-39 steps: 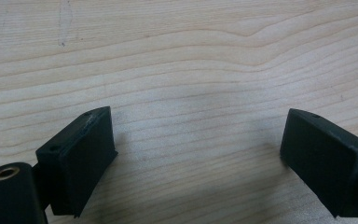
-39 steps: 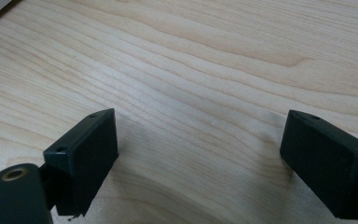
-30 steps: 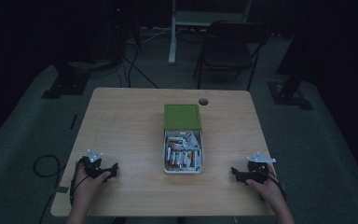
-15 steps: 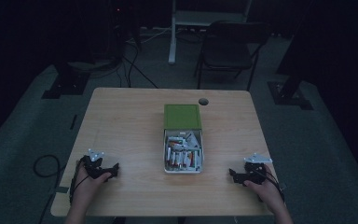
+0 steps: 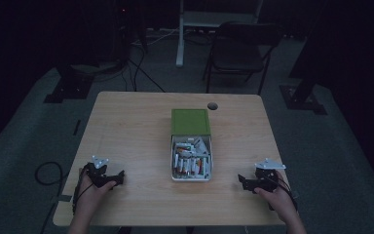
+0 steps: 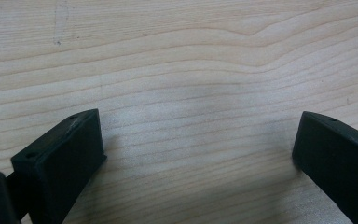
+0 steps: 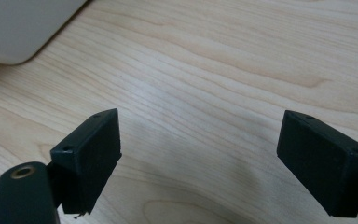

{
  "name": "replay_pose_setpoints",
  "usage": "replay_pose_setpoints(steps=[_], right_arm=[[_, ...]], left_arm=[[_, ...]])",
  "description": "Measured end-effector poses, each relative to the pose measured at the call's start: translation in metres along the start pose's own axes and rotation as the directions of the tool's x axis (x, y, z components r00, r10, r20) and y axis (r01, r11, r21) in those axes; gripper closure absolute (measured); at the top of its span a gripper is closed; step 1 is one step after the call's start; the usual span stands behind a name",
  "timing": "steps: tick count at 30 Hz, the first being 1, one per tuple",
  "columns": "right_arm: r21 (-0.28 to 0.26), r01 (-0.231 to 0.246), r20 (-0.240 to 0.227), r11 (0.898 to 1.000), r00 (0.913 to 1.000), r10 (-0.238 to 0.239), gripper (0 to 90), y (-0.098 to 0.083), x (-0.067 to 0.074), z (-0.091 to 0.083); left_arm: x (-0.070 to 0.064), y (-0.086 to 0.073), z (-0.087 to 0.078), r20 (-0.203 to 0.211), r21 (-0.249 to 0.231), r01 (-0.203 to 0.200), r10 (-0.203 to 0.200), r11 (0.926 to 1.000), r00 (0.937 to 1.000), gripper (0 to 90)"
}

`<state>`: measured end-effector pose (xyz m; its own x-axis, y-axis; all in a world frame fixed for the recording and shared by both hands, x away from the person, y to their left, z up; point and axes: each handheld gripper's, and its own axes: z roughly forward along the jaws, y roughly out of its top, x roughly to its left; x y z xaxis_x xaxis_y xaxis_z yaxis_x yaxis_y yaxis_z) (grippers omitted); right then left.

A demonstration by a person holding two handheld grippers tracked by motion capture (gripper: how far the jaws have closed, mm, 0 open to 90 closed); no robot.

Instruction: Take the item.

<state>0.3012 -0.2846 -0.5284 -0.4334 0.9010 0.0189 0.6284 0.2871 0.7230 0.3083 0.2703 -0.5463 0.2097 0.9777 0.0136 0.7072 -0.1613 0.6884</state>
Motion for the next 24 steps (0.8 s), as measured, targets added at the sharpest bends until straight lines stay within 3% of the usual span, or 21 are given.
replay_pose_setpoints(steps=[14,24], right_arm=[[-0.041,0.025,-0.029,0.999,0.9992,-0.026,13.4,0.018,0.015,-0.013],[-0.092,0.061,-0.067,0.994,0.9955,-0.068,13.4,0.044,0.036,-0.028]], left_arm=[[0.000,0.000,0.000,0.000,0.000,0.000,0.000,1.0000,1.0000,2.4],[0.000,0.000,0.000,0.000,-0.001,0.001,-0.001,1.0000,1.0000,2.4]])
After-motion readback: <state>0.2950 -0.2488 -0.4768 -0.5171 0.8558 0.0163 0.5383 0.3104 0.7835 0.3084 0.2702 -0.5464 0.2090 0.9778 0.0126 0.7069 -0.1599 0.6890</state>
